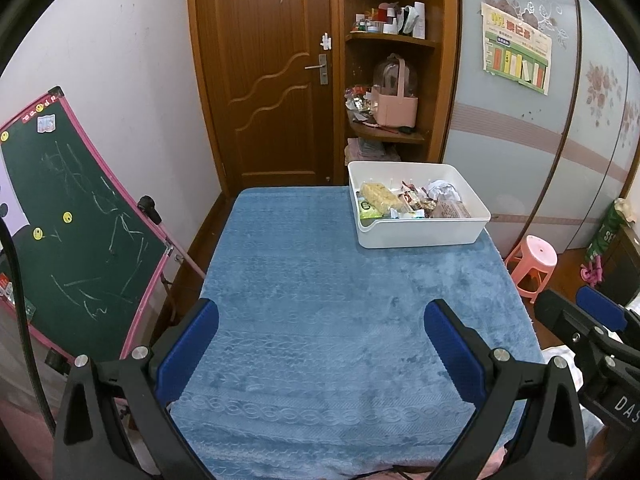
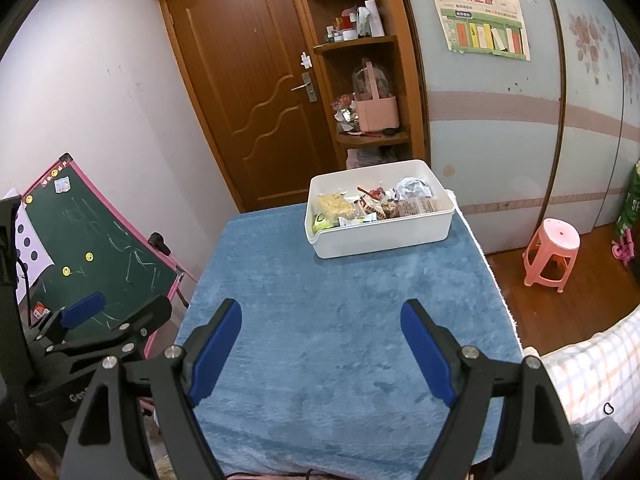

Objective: Organize snacks

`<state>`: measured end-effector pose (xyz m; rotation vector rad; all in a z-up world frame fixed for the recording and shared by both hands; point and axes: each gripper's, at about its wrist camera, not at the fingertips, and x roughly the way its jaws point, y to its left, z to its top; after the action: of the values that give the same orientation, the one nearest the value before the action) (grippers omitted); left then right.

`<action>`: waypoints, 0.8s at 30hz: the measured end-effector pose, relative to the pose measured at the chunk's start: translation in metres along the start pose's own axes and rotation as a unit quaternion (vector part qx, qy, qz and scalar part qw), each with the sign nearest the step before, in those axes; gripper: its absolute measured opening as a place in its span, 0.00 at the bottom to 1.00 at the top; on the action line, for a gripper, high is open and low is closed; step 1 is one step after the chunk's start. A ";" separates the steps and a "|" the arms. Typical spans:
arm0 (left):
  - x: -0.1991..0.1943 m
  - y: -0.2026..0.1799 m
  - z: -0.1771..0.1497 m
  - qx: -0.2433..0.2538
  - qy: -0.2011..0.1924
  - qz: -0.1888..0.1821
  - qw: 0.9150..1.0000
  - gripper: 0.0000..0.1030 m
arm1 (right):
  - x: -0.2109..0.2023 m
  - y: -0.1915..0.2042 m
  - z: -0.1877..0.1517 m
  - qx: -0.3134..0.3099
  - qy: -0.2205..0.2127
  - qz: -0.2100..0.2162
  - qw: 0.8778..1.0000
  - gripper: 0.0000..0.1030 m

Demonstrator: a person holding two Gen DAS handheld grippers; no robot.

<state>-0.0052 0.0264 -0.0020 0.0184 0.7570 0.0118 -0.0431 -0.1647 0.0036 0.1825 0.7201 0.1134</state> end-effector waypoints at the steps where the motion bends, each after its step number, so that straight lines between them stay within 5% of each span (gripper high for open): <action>1: 0.000 0.001 0.000 0.000 0.000 -0.001 1.000 0.99 | 0.001 0.001 0.000 -0.002 0.000 0.000 1.000 0.80; 24: 0.018 0.001 -0.006 -0.002 0.035 -0.009 0.999 0.99 | 0.012 0.006 -0.002 -0.011 0.016 -0.001 1.000 0.80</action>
<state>0.0034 0.0275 -0.0186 0.0074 0.8272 -0.0039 -0.0360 -0.1563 -0.0042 0.1601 0.7502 0.1222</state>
